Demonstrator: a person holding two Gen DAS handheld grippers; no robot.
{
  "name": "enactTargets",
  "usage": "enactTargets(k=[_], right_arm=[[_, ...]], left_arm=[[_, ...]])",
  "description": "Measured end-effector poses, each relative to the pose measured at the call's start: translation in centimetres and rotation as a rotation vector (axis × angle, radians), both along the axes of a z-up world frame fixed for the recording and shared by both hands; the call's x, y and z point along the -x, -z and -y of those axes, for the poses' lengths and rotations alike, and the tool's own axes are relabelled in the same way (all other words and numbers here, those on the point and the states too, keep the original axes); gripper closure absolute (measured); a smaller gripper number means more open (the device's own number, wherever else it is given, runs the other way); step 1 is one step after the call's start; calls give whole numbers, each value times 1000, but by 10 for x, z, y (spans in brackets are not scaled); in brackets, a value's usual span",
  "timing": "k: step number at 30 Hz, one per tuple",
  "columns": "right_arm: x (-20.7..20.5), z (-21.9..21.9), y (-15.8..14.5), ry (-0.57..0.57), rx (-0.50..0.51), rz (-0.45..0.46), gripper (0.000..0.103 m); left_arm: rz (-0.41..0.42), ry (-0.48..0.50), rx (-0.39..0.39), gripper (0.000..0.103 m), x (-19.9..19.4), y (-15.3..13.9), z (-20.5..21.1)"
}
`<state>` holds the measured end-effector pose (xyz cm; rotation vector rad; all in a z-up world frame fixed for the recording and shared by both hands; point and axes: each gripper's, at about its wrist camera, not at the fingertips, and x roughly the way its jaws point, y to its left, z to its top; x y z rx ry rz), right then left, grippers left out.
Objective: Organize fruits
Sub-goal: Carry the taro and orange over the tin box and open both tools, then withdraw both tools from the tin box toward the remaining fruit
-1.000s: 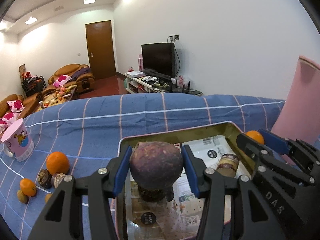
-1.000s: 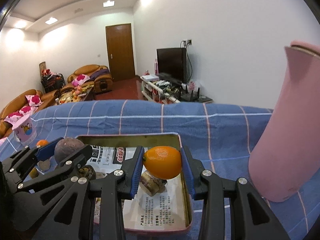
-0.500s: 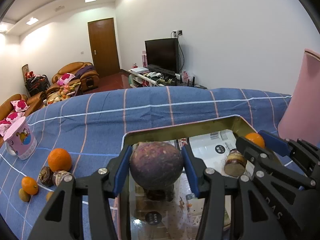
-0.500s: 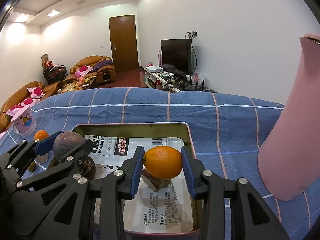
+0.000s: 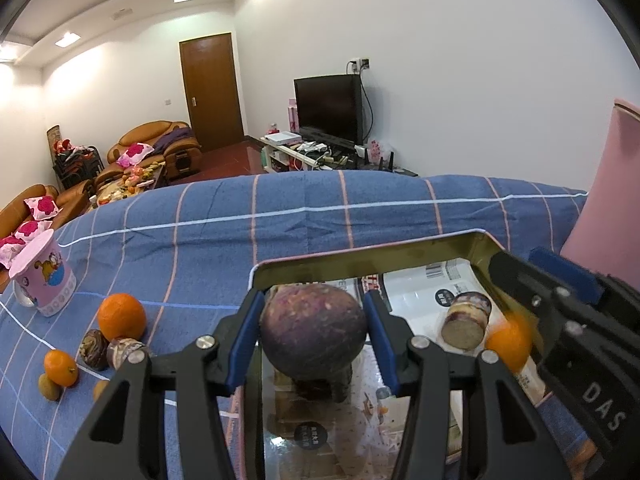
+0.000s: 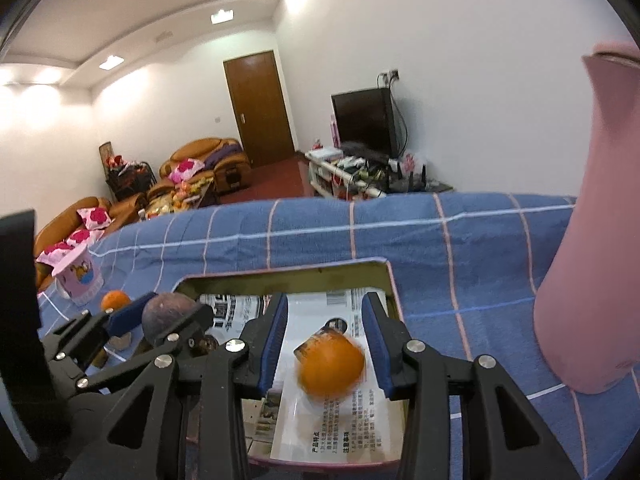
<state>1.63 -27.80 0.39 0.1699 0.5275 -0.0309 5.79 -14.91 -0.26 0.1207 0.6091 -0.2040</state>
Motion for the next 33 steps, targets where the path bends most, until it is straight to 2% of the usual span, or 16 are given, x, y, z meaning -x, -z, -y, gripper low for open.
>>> enactTargets(k=[2,5,6,7,8,9,11,15,27,33], right_arm=[[1,0,-1,9,4,9,52],[3,1,-4,21,6,23,50],[4,1,-4,27,6,28,49],[4,2,-5,34,7,32,45],[5,3,-6,48,12,34,36],[6,4,-6,57,16,37,33],[8,5,-8,74,25,46,31],[11,5,-10,93,47,49,31],[15,5,-10,114,48,44,30],[17,-1,-9,121,83,48,30]], left_arm=[[3,-3,-2,49,0,0,0],[34,-10,-13,46,4,-3,1],[40,-11,-17,38,6,-3,1],[46,-10,-23,33,6,-3,2],[56,-13,-28,23,8,-4,3],[66,-17,-30,13,10,-5,3],[93,-30,-30,1,14,-7,0],[132,-50,-24,0,21,-12,-7],[131,-78,-3,0,27,-11,-24],[145,-102,-12,0,33,-10,-34]])
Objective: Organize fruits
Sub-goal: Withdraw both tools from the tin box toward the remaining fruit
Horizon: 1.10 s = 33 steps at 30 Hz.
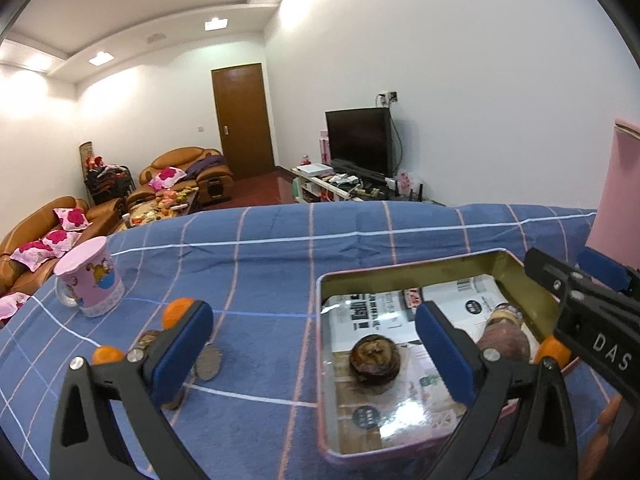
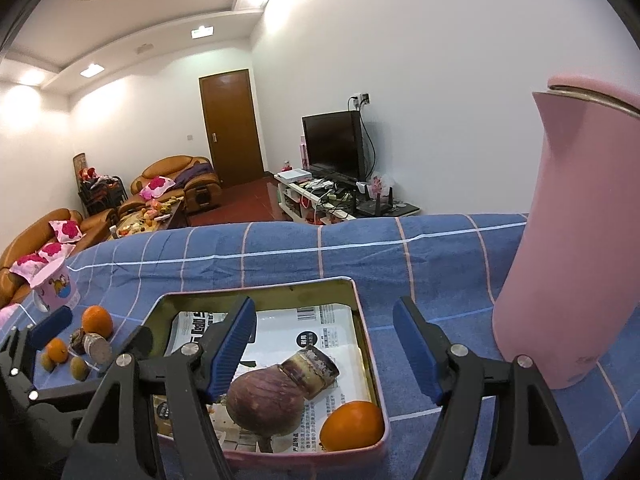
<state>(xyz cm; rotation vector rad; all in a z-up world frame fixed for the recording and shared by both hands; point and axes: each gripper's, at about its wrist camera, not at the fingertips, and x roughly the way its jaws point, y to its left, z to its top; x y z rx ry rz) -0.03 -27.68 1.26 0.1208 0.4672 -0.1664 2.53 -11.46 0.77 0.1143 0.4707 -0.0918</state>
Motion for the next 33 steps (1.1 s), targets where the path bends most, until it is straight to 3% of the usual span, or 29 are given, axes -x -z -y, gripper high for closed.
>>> enactTargets(k=[8,33], right_arm=[[4,-8,3,18,25,-1,30],[22,-86,6,-13,87,-15,30]], left_arm=[[-3,-23,35,0,5,0,-21],[32,-39,-27,0,17,0,-105]])
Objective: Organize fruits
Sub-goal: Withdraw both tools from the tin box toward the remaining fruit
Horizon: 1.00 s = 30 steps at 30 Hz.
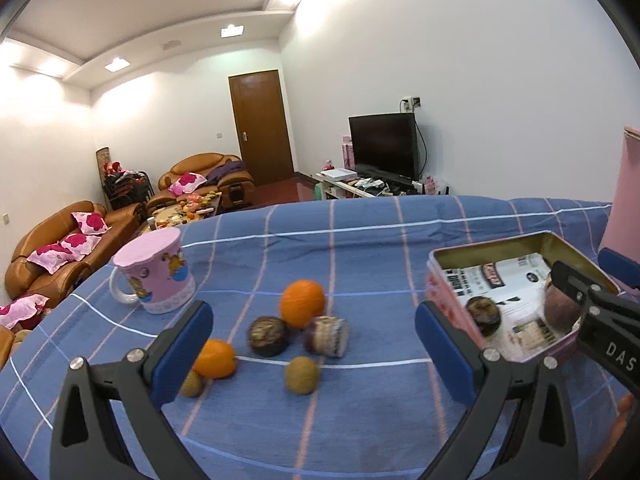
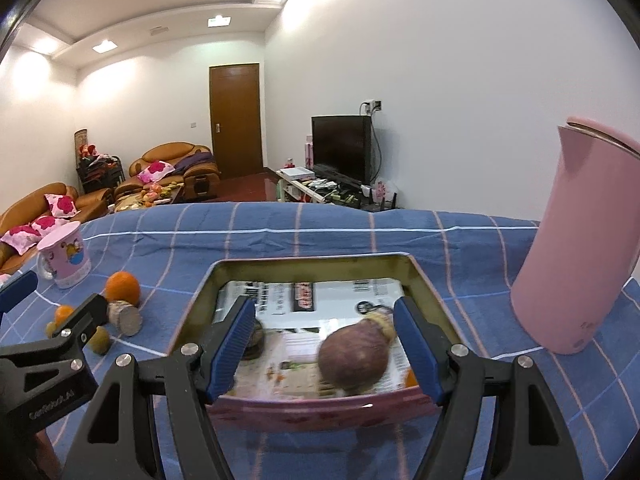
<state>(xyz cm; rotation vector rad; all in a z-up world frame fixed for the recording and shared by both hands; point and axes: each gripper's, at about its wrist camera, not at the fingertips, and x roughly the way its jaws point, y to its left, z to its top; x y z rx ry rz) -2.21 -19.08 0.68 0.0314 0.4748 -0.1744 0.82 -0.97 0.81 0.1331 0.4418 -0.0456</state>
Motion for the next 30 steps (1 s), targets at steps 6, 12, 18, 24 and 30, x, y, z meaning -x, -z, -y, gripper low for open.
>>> enactTargets(k=[6,12,18,24,30], right_arm=[[1,-23,1,-26,-5,-3,30],[-4,-52,3,-76,-8,-23,30],[-15,-83,7,-151,-18,-56,30],[-29,-118,16,-241,-38,-128,30],[-50,-152,30,-328,-93,-234,30]], left_arm=[[-18,-29,11,0,-7,2,-39],[-63,-63,59,0,-20,6,-86],[-91,-120,89,0,-34,10,-124],[-124,-172,128,0,-47,15,-159],[-152,-162,147,0,-57,17,-176]])
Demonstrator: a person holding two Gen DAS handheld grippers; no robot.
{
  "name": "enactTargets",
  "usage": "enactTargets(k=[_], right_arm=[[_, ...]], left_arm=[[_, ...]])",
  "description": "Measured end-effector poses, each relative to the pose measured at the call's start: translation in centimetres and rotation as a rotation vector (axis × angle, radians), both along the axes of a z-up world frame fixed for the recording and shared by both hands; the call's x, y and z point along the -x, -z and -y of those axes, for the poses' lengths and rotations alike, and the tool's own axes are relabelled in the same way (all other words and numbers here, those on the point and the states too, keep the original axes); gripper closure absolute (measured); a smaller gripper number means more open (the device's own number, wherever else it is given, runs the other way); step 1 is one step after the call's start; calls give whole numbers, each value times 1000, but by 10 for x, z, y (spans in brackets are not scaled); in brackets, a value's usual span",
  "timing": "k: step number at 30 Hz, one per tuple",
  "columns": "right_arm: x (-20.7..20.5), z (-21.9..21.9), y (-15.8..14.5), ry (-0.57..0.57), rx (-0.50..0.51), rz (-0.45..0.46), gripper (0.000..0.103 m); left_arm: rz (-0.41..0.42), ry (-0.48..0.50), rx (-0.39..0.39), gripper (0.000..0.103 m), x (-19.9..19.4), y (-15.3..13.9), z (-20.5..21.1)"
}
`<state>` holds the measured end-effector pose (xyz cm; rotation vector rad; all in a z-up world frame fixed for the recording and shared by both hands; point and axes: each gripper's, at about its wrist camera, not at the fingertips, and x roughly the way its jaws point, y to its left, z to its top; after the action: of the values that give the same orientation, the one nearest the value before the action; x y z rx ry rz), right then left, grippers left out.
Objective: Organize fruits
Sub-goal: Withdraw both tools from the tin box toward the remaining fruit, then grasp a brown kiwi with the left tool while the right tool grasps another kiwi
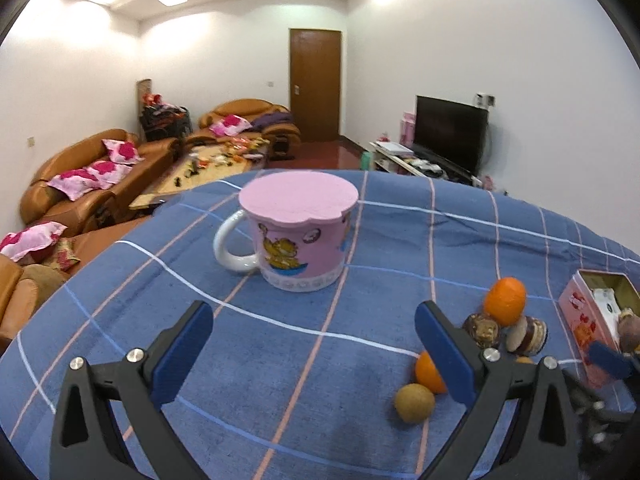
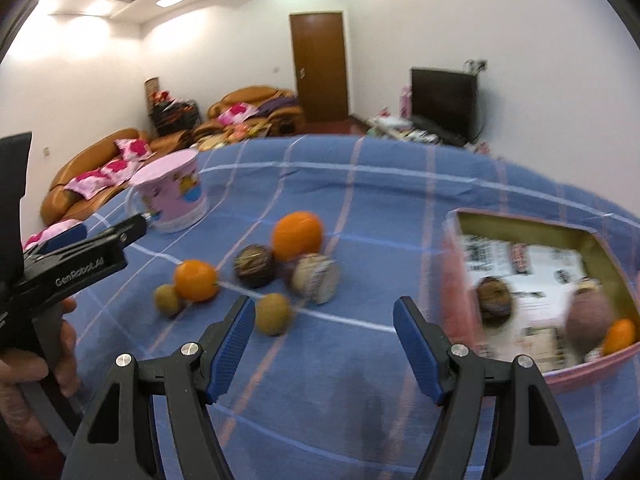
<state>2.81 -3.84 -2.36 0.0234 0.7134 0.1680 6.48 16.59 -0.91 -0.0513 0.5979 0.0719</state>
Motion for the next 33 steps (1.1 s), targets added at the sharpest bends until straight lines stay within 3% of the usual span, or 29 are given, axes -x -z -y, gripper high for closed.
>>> enactTargets(k=[4,10,13,17,20,23,26,28,30,33], right_arm=[[-13,-17,7,-16,-6,-51,32],[-31,-31,17,-30,-28,-123,54],[-36,-32,20,-22,-33,-140,55],[-40,-24,25,-26,-85,-180,75],[-37,-25,24,-38,-70,-180,76],[-32,-24,22,-44,-73,-170,76],[-21,-17,17,-41,-75,-143,76],[-12,-12,15,-44,-63,-122,76],[-2,-5,11,-48,-53,-105,76],[7,1,9,-51,-53,-96,76]], left_arm=[[-26,15,1,0,-2,4,-4],[-31,97,-6,1,2,0,-1],[-48,165,-7,2,3,0,0],[-85,294,-24,9,7,3,8],[-116,392,-25,10,10,6,17],[-139,456,-44,19,14,9,29],[-173,486,-77,21,14,15,40],[-202,486,-96,30,9,20,45],[-239,489,-99,47,4,25,48],[-286,465,-89,57,-4,32,47]])
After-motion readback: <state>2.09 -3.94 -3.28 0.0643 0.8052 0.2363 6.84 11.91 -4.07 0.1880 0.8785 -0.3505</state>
